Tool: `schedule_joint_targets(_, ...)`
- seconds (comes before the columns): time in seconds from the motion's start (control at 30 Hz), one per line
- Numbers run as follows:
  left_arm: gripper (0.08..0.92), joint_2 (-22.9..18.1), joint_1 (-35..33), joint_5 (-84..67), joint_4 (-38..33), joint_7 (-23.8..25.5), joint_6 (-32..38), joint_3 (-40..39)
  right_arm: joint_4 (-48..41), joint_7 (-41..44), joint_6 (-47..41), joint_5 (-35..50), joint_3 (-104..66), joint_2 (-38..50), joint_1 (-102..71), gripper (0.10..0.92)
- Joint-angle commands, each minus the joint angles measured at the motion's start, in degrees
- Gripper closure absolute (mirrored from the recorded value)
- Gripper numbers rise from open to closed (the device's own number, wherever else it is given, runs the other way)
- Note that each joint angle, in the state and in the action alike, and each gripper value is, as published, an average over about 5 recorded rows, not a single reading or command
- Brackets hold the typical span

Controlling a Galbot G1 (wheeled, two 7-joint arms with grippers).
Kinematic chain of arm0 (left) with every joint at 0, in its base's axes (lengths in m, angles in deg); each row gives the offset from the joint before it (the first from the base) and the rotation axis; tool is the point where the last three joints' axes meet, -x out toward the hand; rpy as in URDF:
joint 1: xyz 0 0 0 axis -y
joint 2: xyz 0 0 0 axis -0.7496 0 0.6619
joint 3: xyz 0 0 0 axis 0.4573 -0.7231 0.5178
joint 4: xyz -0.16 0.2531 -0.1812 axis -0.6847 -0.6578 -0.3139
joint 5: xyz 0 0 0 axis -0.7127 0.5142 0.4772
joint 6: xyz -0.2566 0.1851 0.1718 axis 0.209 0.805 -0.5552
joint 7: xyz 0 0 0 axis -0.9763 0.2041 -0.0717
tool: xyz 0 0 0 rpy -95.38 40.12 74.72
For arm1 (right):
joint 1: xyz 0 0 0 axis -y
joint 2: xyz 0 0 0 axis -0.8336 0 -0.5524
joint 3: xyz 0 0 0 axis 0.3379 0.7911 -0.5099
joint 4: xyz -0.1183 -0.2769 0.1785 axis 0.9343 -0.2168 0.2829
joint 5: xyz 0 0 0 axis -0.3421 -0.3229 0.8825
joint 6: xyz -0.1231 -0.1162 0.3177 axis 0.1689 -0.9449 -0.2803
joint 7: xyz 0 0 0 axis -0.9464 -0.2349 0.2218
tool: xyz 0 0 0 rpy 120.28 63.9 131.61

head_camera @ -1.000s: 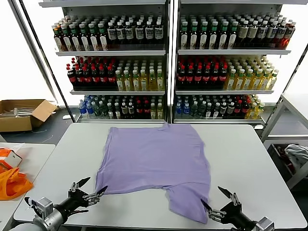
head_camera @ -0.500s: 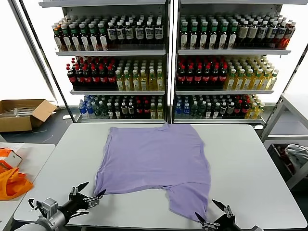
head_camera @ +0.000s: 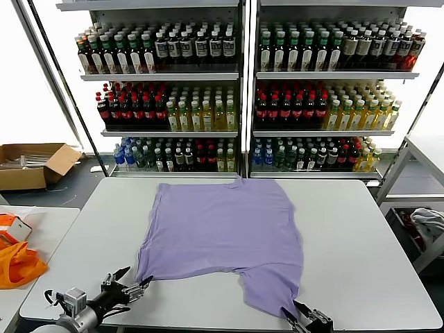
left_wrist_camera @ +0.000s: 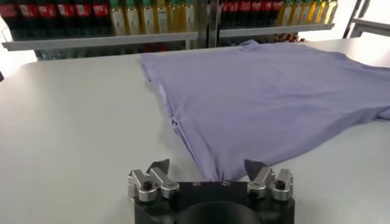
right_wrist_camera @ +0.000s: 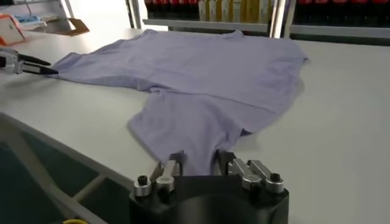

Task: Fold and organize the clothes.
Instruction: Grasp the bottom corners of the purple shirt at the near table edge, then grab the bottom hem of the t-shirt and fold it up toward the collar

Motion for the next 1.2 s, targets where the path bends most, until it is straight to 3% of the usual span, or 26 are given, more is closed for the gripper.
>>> schedule_joint_targets(0.03,0.395,-0.1,0.1,-0.6,0.3,-0.4,-0.1,-0.2,-0.5,-0.3,-0.3,-0.4,1.0,-0.6,0.1,0.847)
schedule_joint_targets(0.17,0.517,-0.3,0.0,-1.6,0.1,-1.0,-0.2,-0.3,0.4,0.4,0.4,-0.1,0.7,-0.5,-0.4,0.916)
schedule_joint_targets(0.47,0.777,-0.7,-1.0,-1.6,-1.0,-1.5,0.3,-1.0,0.2,1.1,1.8,0.8,0.1,-0.5,-0.6,0.918)
schedule_joint_targets(0.6,0.88,-1.4,-1.1,-2.3,-2.8,-2.8,0.5,-0.8,0.7,2.5,4.7,5.0,-0.8,0.1,-0.9,0.918)
schedule_joint_targets(0.87,0.915,-3.0,-3.2,-2.1,-8.4,-4.8,1.3,2.2,6.2,3.6,6.8,14.3,-4.5,1.7,-5.3,0.918)
schedule_joint_targets(1.0,0.915,-4.5,-6.3,-1.0,-11.8,-5.6,1.3,3.7,9.5,4.3,7.7,14.4,-6.2,2.3,-10.9,0.918)
schedule_joint_targets(1.2,0.915,-6.4,-16.7,-0.7,-18.6,-7.3,1.3,6.0,14.9,5.0,8.9,10.8,-8.8,0.2,-21.0,0.918)
